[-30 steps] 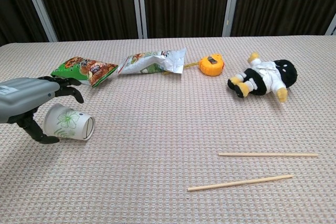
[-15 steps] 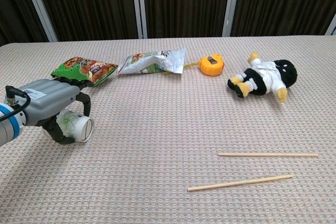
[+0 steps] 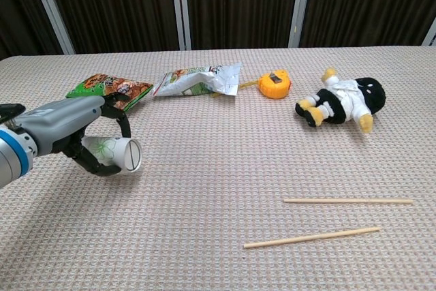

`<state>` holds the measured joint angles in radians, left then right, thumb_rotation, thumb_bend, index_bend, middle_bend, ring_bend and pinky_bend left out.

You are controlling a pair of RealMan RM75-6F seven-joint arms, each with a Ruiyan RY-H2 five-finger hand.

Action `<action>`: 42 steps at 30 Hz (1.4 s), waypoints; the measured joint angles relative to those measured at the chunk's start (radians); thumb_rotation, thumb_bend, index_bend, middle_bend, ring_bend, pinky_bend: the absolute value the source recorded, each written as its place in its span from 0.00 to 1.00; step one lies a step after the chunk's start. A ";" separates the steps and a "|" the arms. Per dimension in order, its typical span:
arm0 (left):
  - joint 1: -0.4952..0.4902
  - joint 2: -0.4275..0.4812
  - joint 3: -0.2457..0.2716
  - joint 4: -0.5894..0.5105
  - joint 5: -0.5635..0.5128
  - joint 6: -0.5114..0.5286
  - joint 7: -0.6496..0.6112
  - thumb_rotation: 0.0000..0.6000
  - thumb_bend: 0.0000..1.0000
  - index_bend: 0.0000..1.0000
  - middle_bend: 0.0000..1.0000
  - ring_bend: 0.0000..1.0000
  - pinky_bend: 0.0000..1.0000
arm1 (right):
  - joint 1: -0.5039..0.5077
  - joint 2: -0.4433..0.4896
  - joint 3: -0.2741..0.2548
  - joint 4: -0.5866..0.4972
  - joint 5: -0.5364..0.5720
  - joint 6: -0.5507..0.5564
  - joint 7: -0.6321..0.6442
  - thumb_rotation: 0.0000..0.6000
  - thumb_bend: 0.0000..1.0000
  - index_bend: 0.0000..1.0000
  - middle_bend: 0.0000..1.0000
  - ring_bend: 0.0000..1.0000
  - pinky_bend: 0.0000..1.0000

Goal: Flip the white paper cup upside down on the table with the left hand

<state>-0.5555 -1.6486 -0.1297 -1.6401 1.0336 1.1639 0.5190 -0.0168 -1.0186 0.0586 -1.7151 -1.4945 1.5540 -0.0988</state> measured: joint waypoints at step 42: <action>0.164 0.123 0.112 0.307 0.415 0.066 -0.687 1.00 0.13 0.00 0.00 0.00 0.00 | 0.009 -0.021 0.000 0.009 0.013 -0.014 -0.047 1.00 0.06 0.00 0.00 0.00 0.00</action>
<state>-0.3918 -1.5257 -0.0182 -1.3333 1.4486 1.2302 -0.1680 -0.0081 -1.0392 0.0589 -1.7061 -1.4819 1.5396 -0.1454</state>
